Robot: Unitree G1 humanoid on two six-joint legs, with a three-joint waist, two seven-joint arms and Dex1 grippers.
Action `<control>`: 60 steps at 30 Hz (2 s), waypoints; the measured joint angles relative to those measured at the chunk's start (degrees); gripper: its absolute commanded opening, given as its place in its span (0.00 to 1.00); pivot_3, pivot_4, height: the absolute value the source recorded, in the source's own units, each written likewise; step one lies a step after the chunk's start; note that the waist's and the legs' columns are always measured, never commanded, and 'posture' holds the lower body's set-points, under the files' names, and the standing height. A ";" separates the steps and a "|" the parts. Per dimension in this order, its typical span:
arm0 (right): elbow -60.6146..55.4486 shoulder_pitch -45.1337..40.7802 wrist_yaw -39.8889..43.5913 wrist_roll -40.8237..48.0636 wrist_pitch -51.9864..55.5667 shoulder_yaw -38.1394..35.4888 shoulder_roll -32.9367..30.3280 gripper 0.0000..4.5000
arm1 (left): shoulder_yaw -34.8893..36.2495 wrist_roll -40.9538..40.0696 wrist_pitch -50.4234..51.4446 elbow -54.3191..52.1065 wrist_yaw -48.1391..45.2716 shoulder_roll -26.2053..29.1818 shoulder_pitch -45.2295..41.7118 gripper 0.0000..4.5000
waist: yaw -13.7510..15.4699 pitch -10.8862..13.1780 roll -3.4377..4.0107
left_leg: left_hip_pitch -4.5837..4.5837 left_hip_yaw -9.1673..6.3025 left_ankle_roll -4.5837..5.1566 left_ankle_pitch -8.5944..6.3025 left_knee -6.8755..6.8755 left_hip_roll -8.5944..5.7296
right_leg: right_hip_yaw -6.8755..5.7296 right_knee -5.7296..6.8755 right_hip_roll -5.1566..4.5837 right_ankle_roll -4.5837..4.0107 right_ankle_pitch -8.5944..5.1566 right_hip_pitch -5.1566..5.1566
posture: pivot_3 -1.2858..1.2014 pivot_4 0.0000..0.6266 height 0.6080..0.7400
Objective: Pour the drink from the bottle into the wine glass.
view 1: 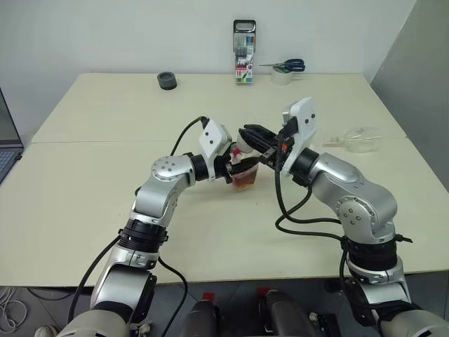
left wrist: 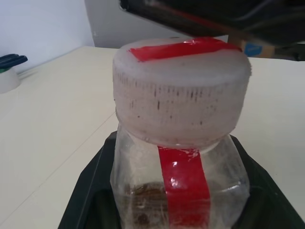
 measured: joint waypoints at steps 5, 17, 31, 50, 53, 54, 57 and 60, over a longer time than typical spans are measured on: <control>0.01 0.35 0.80 -0.55 -0.46 0.74 -0.45 0.84 | 0.03 -0.02 0.00 0.00 0.56 0.00 0.00 0.44 | 0.00 0.00 0.00 | 0.00 -0.01 0.00 0.00 0.00 0.01 | 0.00 0.01 0.00 0.00 0.00 0.00 | 0.52 0.24 1.00; 0.08 0.73 1.43 -1.96 -0.51 1.61 -0.04 0.91 | 0.03 -0.07 0.61 -0.03 0.76 -0.14 0.00 0.44 | -0.01 0.00 0.00 | 0.00 0.00 0.00 0.00 0.00 0.01 | 0.00 0.01 0.00 0.00 0.00 0.00 | 0.52 0.24 1.00; 0.76 1.73 1.61 -2.94 -1.79 1.29 0.29 0.41 | 0.05 -0.23 2.16 -2.66 0.67 0.03 0.64 0.44 | 0.00 0.00 0.00 | 0.01 -0.01 -0.01 0.00 0.01 0.01 | 0.00 0.01 0.00 0.00 0.00 0.00 | 0.52 0.24 1.00; 10.04 -12.83 38.92 12.66 6.43 0.95 -17.48 0.79 | -0.72 -14.31 12.69 -11.41 -23.48 11.28 -5.92 0.44 | 0.28 0.29 0.25 | -0.01 -0.10 0.05 0.00 0.11 -0.01 | -0.11 -0.05 -0.01 0.00 -0.01 0.14 | 0.52 0.24 1.00; 3.85 -6.66 30.77 13.71 8.79 -5.15 -17.44 0.99 | 0.40 -12.66 11.27 -9.12 -19.75 10.77 -6.04 0.44 | 0.35 0.29 0.25 | -0.02 -0.14 0.03 0.00 0.05 0.02 | -0.07 -0.11 -0.04 0.00 -0.01 0.12 | 0.52 0.24 1.00; 1.37 -3.85 27.54 13.69 9.31 -6.42 -16.92 0.99 | 1.10 -12.12 10.85 -8.31 -18.22 10.50 -5.69 0.44 | 0.30 0.29 0.25 | -0.05 -0.12 0.03 0.00 0.03 0.02 | -0.07 -0.12 -0.04 0.00 -0.01 0.08 | 0.52 0.24 1.00; -3.85 0.79 18.47 13.23 9.78 -7.40 -13.16 0.99 | 1.39 -10.48 9.85 -7.42 -15.19 9.77 -4.60 0.44 | -0.10 0.32 0.30 | -0.04 0.04 0.02 0.01 0.03 0.02 | 0.06 0.05 -0.04 0.00 -0.01 -0.05 | 0.52 0.24 1.00; -8.48 1.36 7.41 9.37 8.87 -6.59 -6.42 0.99 | 1.34 -10.17 9.64 -7.45 -12.60 7.96 -4.20 0.44 | -0.20 0.32 0.31 | 0.00 0.00 0.00 0.02 0.03 0.07 | 0.04 0.15 0.01 0.00 -0.01 -0.06 | 0.52 0.24 1.00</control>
